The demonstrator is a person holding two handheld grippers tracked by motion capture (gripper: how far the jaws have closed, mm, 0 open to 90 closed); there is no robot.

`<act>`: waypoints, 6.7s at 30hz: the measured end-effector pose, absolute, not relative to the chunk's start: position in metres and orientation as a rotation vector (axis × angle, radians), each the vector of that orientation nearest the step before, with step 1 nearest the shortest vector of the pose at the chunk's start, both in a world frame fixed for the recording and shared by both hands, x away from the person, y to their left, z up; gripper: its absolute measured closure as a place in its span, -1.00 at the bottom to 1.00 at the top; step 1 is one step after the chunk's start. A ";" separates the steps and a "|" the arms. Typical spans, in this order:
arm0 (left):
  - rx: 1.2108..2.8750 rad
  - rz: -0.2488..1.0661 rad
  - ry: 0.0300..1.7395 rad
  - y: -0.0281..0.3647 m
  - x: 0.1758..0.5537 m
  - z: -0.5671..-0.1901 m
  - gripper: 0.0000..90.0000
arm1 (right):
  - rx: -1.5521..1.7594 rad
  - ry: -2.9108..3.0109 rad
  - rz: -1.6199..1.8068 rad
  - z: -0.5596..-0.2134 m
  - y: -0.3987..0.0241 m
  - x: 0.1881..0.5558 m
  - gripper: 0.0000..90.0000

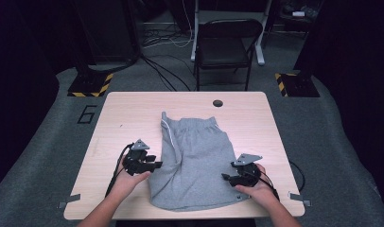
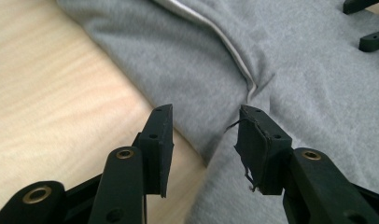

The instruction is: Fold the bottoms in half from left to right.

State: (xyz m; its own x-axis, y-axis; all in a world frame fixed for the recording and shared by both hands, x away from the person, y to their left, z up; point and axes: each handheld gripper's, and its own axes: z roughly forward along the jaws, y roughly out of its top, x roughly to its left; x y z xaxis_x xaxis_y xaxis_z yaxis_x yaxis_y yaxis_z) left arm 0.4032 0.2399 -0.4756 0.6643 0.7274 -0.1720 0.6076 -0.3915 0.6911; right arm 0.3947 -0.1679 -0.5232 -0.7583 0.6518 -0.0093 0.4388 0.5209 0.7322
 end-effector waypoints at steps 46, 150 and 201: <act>2.326 0.005 0.655 0.127 0.365 -0.492 0.99 | 0.937 2.497 1.051 -0.513 -0.160 0.390 -0.08; 1.943 0.398 1.291 0.210 0.533 -0.464 -0.13 | 0.653 2.644 1.062 -0.501 -0.035 0.332 0.85; 1.982 0.506 1.183 0.185 0.548 -0.408 0.82 | 0.535 2.532 1.344 -0.444 -0.047 0.309 0.86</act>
